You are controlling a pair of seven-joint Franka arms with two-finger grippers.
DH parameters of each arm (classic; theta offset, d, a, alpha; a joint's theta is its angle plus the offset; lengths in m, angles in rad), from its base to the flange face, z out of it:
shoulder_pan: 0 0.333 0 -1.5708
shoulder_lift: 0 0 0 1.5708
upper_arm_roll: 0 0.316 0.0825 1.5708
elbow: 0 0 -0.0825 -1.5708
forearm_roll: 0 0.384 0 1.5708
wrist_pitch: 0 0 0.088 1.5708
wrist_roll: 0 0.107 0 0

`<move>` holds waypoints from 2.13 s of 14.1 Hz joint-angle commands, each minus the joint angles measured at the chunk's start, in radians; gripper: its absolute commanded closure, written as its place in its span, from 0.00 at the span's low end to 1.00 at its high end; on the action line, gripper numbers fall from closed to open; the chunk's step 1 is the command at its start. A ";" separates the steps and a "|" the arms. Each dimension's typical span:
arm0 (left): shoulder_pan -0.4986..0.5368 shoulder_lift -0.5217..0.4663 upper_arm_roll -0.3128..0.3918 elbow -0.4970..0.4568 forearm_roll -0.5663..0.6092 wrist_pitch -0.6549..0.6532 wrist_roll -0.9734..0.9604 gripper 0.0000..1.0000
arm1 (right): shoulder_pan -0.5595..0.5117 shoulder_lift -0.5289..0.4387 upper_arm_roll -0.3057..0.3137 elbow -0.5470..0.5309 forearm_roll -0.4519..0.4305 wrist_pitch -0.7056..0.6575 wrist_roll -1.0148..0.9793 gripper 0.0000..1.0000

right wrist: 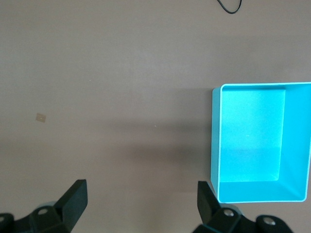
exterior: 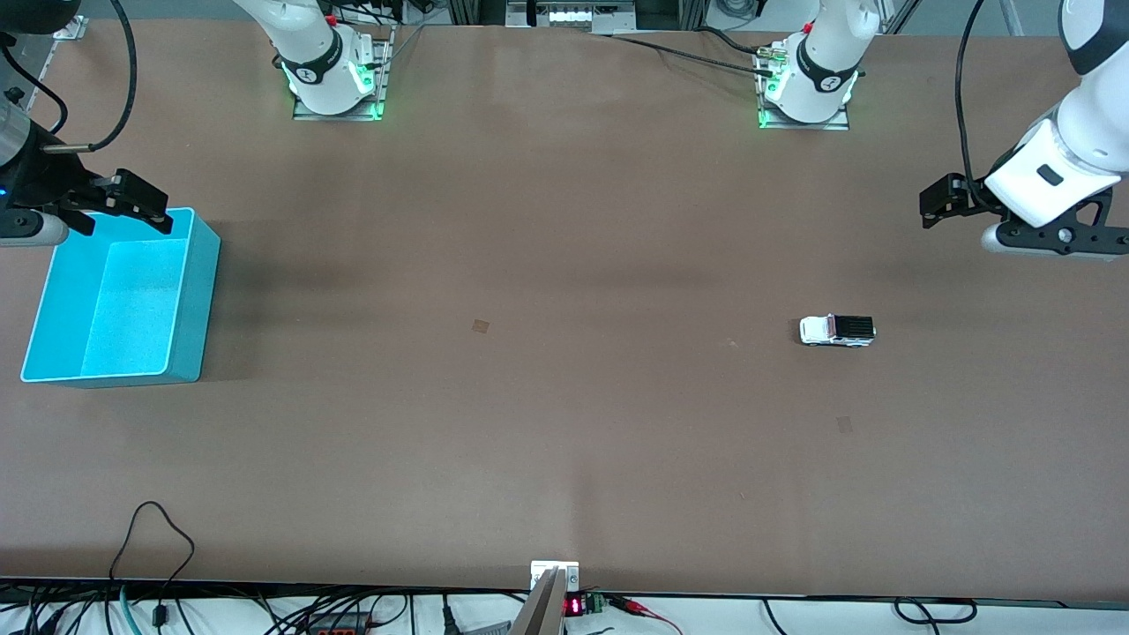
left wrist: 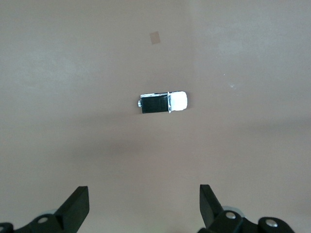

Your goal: Wind and store white jeep toy

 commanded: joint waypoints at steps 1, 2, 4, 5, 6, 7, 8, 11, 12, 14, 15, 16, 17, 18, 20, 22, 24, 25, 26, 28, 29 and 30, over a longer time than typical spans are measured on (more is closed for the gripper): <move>0.005 0.020 0.008 0.031 -0.020 -0.026 0.089 0.00 | 0.002 0.001 -0.001 0.016 0.012 -0.018 -0.013 0.00; 0.005 0.023 0.008 0.031 -0.018 -0.039 0.130 0.00 | 0.000 0.001 -0.001 0.016 0.012 -0.017 -0.013 0.00; 0.003 0.024 0.005 0.031 -0.018 -0.088 0.254 0.00 | 0.000 0.001 -0.002 0.016 0.014 -0.018 -0.011 0.00; 0.003 0.026 0.005 0.031 -0.018 -0.116 0.308 0.00 | 0.000 0.001 -0.002 0.016 0.012 -0.017 -0.011 0.00; 0.005 0.026 0.005 0.031 -0.011 -0.131 0.333 0.00 | 0.000 0.001 -0.002 0.016 0.012 -0.018 -0.010 0.00; 0.006 0.026 0.006 0.031 -0.009 -0.131 0.350 0.00 | 0.000 0.001 -0.002 0.016 0.014 -0.018 -0.010 0.00; 0.006 0.027 0.006 0.029 -0.007 -0.130 0.365 0.00 | -0.001 0.001 -0.002 0.016 0.014 -0.018 -0.010 0.00; 0.009 0.044 0.005 0.008 -0.014 -0.124 0.393 0.00 | -0.001 0.000 -0.002 0.017 0.012 -0.018 -0.011 0.00; 0.012 0.067 0.005 0.005 -0.014 -0.121 0.417 0.00 | -0.003 0.000 -0.004 0.026 0.014 -0.018 -0.011 0.00; 0.014 0.089 0.005 -0.032 -0.014 -0.071 0.480 0.00 | 0.000 0.001 -0.002 0.030 0.014 -0.020 -0.010 0.00; 0.014 0.087 0.005 -0.072 -0.010 -0.017 0.495 0.00 | 0.003 0.004 -0.001 0.030 0.014 -0.020 -0.010 0.00; 0.015 0.086 0.005 -0.116 -0.010 0.043 0.517 0.00 | 0.005 0.005 -0.001 0.030 0.014 -0.020 -0.008 0.00; 0.015 0.083 0.005 -0.160 -0.010 0.106 0.535 0.00 | 0.005 0.006 -0.001 0.028 0.014 -0.020 -0.008 0.00; 0.014 0.075 0.001 -0.208 -0.009 0.164 0.542 0.00 | 0.006 0.006 0.001 0.028 0.014 -0.020 -0.008 0.00; 0.012 0.072 -0.003 -0.257 0.006 0.233 0.581 0.00 | 0.006 0.009 0.001 0.028 0.014 -0.020 -0.008 0.00; 0.012 0.073 -0.003 -0.323 0.008 0.328 0.655 0.00 | 0.005 0.009 0.001 0.028 0.014 -0.020 -0.008 0.00; 0.012 0.075 -0.003 -0.388 0.022 0.416 0.736 0.00 | 0.006 0.011 0.002 0.028 0.014 -0.020 -0.008 0.00; 0.011 0.075 -0.003 -0.421 0.038 0.471 0.768 0.00 | 0.006 0.011 0.003 0.028 0.014 -0.020 -0.008 0.00; 0.011 0.080 -0.003 -0.451 0.054 0.534 0.813 0.00 | 0.006 0.011 0.003 0.028 0.014 -0.020 -0.008 0.00; 0.012 0.102 -0.003 -0.494 0.054 0.630 0.915 0.00 | 0.008 0.011 0.004 0.026 0.014 -0.020 -0.008 0.00; 0.012 0.130 -0.003 -0.498 0.054 0.657 0.961 0.00 | 0.006 0.012 0.004 0.028 0.014 -0.018 -0.006 0.00; 0.011 0.161 -0.003 -0.498 0.057 0.681 1.007 0.00 | 0.005 0.012 0.004 0.028 0.014 -0.018 -0.008 0.00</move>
